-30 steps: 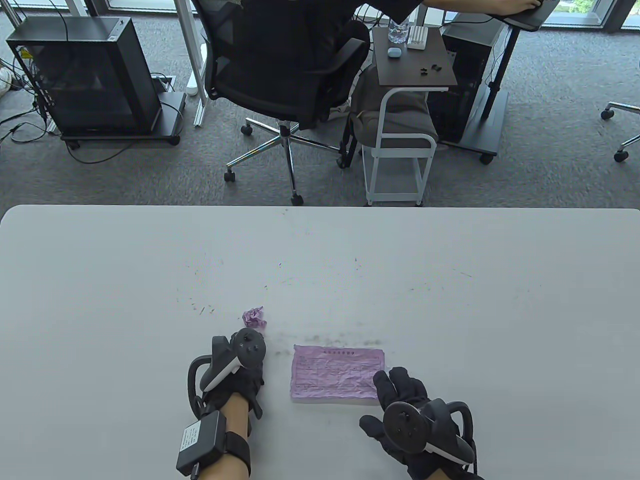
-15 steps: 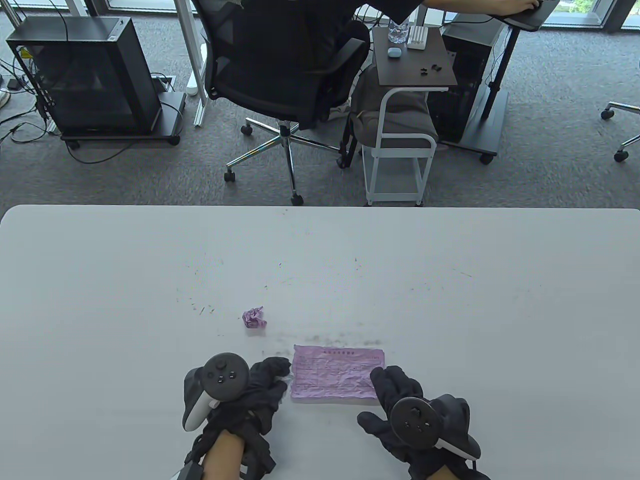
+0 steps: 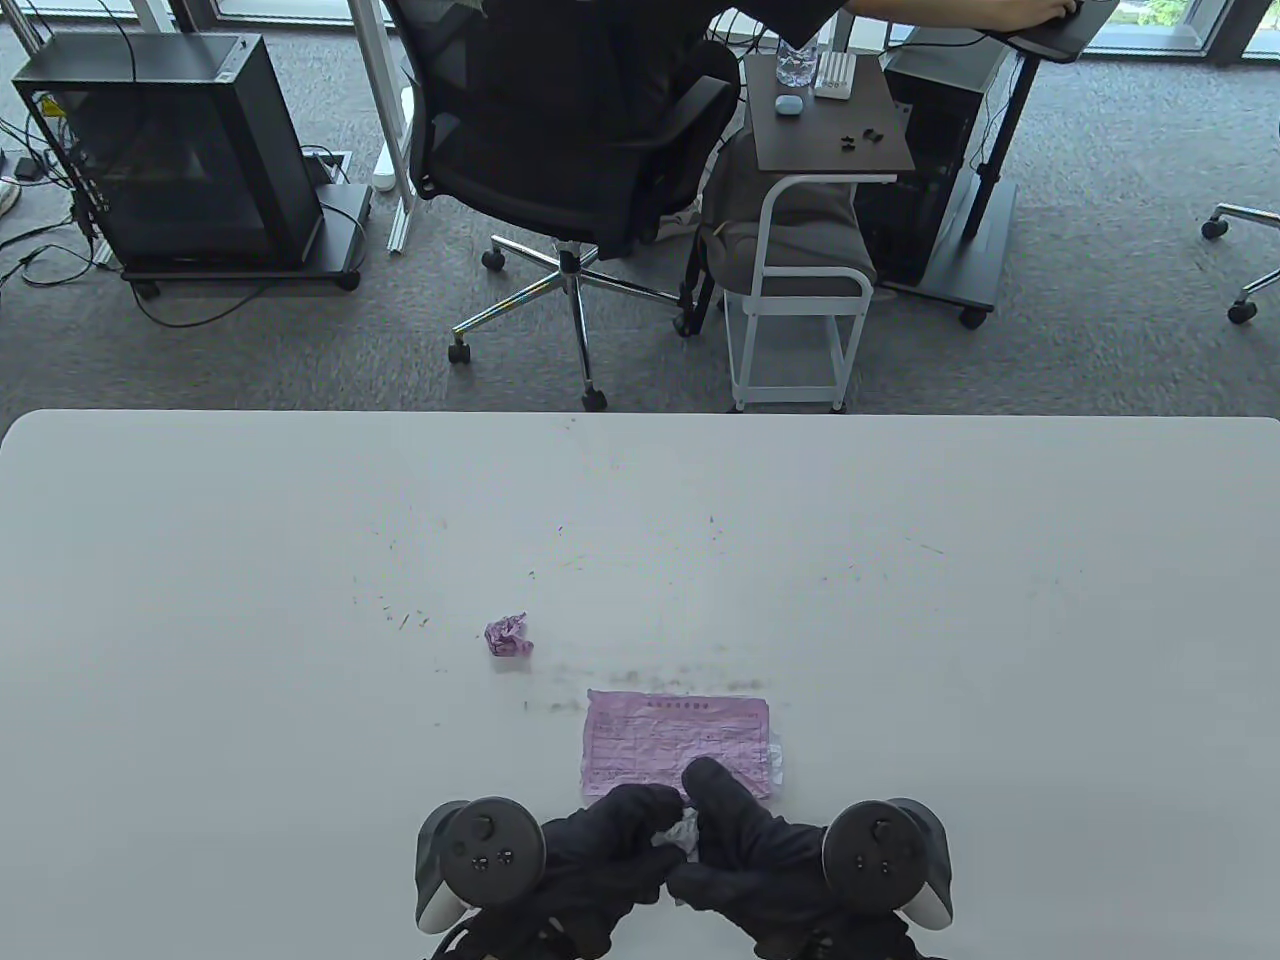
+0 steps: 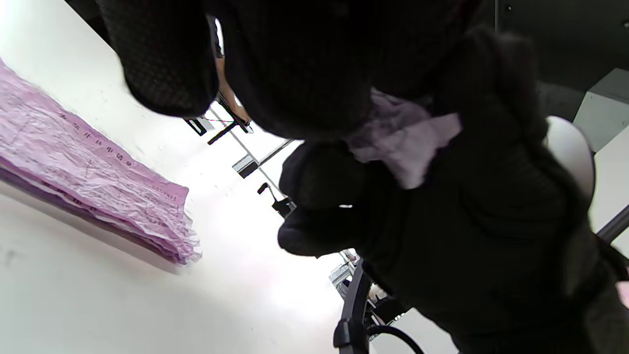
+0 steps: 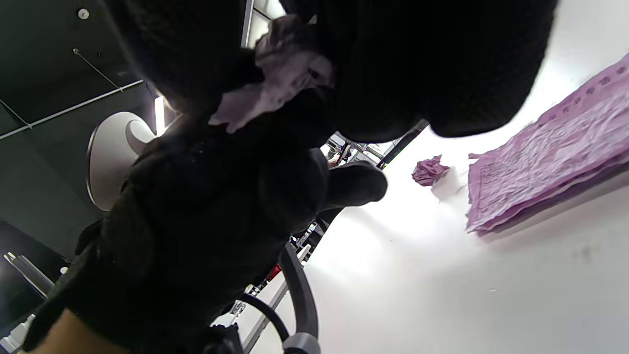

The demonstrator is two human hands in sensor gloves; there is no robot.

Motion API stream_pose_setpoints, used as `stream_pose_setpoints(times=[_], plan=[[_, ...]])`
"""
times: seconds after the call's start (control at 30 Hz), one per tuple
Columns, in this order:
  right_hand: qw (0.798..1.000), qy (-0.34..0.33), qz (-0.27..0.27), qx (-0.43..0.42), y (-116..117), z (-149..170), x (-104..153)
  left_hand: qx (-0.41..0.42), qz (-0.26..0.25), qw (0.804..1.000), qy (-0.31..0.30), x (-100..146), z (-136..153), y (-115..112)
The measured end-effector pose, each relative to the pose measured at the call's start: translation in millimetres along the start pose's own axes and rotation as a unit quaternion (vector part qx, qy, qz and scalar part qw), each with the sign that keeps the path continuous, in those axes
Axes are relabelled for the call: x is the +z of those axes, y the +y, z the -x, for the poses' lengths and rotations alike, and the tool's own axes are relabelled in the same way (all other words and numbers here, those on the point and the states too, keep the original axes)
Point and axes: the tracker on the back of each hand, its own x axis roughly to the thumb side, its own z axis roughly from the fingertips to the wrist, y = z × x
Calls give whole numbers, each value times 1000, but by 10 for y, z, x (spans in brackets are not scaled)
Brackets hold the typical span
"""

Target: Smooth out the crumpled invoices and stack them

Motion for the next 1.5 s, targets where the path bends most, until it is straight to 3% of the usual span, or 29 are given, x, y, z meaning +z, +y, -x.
stream_pose_setpoints(times=[0.17, 0.33, 0.4, 0.5, 0.6, 1.0, 1.13, 1.27, 1.43, 1.5], plan=[[997, -28, 37, 55, -76, -54, 19, 104, -14, 994, 15, 4, 47, 7], [989, -45, 60, 128, -117, -131, 43, 61, -21, 998, 22, 10, 42, 11], [984, -64, 38, 162, -63, -184, 41, 104, 36, 994, 23, -10, 70, -37], [973, -91, 28, 211, 49, -230, 33, 156, 60, 985, 29, -61, 93, -113], [959, -90, 57, 264, 8, -217, 55, 141, 29, 989, 41, -49, 112, -70], [976, -64, 51, 201, -60, -102, 72, 118, 16, 991, 63, -15, 177, -39], [969, -59, 63, 232, -76, -129, 73, 168, 67, 983, 24, -40, 146, -103], [978, -50, 57, 193, -102, -93, 76, 85, 26, 996, 27, -47, 125, -45], [988, -21, 82, 126, -193, -12, 84, 144, -17, 988, 50, 5, 204, 36], [990, -14, 82, 117, -216, 32, 90, 144, -12, 988, 48, 17, 224, 63]])
